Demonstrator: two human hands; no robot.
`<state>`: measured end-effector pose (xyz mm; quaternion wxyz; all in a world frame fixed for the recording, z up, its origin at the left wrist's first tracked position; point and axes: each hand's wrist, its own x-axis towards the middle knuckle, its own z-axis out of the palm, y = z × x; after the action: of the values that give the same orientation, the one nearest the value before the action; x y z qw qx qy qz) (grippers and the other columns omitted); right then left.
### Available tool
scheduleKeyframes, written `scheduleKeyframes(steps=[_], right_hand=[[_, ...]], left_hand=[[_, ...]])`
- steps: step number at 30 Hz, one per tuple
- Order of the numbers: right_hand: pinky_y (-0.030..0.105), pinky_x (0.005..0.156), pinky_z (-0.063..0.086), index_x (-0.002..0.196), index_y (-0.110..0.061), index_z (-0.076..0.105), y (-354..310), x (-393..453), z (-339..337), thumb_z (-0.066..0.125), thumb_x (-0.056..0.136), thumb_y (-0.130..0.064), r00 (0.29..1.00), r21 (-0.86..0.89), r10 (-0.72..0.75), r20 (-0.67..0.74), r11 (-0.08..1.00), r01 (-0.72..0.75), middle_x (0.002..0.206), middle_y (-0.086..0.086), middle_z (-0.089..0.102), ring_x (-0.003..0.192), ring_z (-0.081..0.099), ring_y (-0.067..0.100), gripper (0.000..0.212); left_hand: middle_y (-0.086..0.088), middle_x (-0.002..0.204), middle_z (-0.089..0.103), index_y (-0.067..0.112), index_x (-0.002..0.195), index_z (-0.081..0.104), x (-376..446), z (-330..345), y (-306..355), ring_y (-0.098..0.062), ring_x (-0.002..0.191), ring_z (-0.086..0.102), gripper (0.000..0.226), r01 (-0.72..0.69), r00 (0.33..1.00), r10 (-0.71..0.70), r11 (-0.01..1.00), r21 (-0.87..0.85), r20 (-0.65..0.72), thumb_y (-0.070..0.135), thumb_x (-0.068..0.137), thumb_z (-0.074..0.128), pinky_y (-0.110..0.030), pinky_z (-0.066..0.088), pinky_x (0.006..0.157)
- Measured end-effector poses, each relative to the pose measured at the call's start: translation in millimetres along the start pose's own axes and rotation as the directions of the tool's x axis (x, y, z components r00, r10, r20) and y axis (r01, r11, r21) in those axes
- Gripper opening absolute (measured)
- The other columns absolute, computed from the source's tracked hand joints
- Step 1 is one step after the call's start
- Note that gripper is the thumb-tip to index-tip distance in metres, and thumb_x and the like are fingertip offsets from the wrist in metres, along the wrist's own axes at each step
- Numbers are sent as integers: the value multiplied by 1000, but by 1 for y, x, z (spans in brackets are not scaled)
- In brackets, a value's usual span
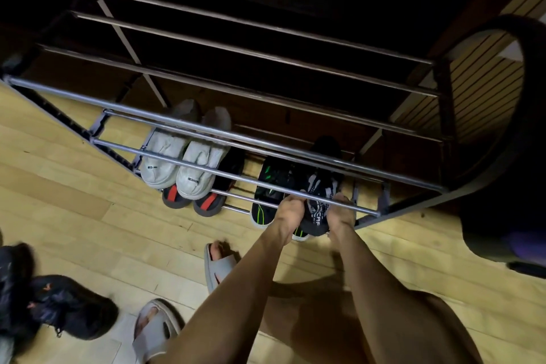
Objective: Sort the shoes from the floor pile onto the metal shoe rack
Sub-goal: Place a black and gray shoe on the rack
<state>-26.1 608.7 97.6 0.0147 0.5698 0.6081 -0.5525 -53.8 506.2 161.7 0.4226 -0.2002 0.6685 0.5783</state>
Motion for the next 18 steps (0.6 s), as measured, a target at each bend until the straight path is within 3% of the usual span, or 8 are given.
scheduleKeyframes(steps=[3, 6, 8, 10, 12, 15, 18], right_hand=[[26, 66, 46, 72, -25, 40, 0, 4, -6, 39, 102, -11, 995, 3, 40, 88, 999, -40, 80, -2, 50, 73, 54, 17, 33], [19, 60, 44, 91, -26, 50, -1, -4, -10, 43, 101, -7, 990, -31, 18, 137, 999, -14, 98, -1, 52, 71, 50, 4, 22], [31, 70, 52, 114, -15, 58, -2, -11, -8, 40, 103, -13, 998, -81, -34, 58, 996, 39, 113, 6, 58, 80, 59, 15, 21], [47, 87, 52, 119, -5, 60, -4, -22, -5, 34, 103, -19, 993, -240, -108, -46, 966, 94, 120, 18, 63, 101, 62, 35, 33], [48, 97, 46, 123, 1, 58, -5, -35, -9, 33, 104, -19, 988, -256, -138, -64, 960, 117, 126, 23, 60, 113, 57, 42, 38], [40, 96, 38, 123, 8, 56, -5, -55, -19, 29, 106, -22, 985, -261, -172, -35, 953, 157, 129, 21, 54, 120, 50, 40, 44], [40, 102, 35, 127, 2, 56, -1, -77, -22, 29, 104, -21, 974, -294, -226, 15, 930, 220, 136, 23, 52, 124, 47, 38, 42]], left_hand=[[3, 106, 52, 13, 130, 57, 3, 0, -1, -12, 88, 51, 34, -10, 1000, 10, 1000, 2, -11, 26, 105, 38, -24, 45, 78], [4, 93, 61, 17, 114, 61, 4, -4, -5, -6, 74, 54, 25, 0, 1000, 0, 999, -39, 3, 25, 104, 39, -30, 49, 80], [6, 87, 61, 20, 105, 58, 3, -8, -7, -6, 76, 54, 19, -2, 1000, 2, 998, -58, 0, 23, 104, 39, -33, 48, 89], [3, 96, 64, 19, 106, 59, 0, -14, -7, -12, 87, 58, 20, -20, 1000, 21, 998, -60, 20, 25, 102, 41, -37, 48, 94], [1, 102, 65, 16, 106, 62, -8, -25, -7, -18, 96, 59, 22, -49, 999, 50, 997, -65, 14, 25, 100, 43, -37, 49, 89], [2, 108, 64, 14, 115, 64, -24, -50, -8, -17, 97, 55, 30, -102, 994, 96, 987, -122, -51, 31, 102, 44, -33, 46, 84], [1, 97, 68, 18, 98, 69, -44, -85, -12, -16, 85, 55, 28, -175, 979, 156, 972, -155, -130, 30, 101, 44, -29, 41, 68]])
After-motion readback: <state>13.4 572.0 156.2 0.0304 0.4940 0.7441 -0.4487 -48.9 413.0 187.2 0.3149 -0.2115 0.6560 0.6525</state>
